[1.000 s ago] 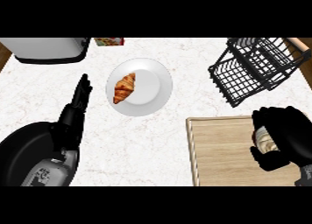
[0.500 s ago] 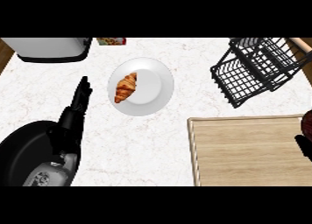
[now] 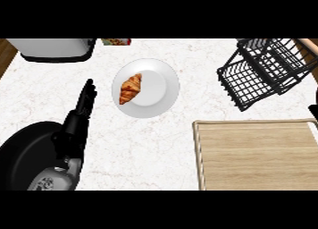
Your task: Pick the cupcake from the tray and place it in the tiered basket
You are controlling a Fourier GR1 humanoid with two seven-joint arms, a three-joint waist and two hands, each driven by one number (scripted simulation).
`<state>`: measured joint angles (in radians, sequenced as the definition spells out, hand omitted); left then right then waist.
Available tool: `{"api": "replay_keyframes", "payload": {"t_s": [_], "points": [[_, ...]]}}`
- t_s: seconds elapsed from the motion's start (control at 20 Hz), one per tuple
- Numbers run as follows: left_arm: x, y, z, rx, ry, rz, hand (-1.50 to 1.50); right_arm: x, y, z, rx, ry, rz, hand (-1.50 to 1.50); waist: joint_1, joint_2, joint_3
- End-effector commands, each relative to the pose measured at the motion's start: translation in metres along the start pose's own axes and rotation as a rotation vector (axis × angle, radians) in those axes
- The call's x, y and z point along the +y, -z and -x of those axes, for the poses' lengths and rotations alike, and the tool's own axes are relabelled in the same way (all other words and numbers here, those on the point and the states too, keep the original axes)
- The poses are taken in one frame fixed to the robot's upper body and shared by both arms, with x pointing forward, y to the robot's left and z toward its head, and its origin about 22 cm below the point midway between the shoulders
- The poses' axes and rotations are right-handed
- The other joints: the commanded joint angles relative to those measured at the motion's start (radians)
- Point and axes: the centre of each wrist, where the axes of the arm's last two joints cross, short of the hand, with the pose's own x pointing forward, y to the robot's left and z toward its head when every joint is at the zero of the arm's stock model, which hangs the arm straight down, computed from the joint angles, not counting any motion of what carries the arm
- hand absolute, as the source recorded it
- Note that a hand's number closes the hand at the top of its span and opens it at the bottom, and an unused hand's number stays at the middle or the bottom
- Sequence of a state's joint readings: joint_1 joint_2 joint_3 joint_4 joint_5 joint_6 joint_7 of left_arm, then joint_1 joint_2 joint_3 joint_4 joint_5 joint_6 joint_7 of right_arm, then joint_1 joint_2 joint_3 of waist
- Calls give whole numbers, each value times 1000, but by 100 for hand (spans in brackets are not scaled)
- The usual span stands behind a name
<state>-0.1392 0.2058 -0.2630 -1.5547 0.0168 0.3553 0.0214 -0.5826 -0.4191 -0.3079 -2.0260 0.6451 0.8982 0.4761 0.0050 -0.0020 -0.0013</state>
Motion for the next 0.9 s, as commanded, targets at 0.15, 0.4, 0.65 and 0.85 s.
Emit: {"api": "replay_keyframes", "payload": {"t_s": [0.15,0.4,0.65,0.85], "points": [[-6,-1,-5,-6,-2,6,0,-8,36,12,48,50,17,150,2,2,1],[-6,14,-3,-7,-4,19,0,-7,87,1,79,-57,62,150,13,8,1],[-11,10,-17,-9,0,1,0,-9,99,24,73,-95,48,150,6,4,1],[-8,7,-2,2,-10,7,0,18,116,58,85,-135,68,150,11,7,1]]}}
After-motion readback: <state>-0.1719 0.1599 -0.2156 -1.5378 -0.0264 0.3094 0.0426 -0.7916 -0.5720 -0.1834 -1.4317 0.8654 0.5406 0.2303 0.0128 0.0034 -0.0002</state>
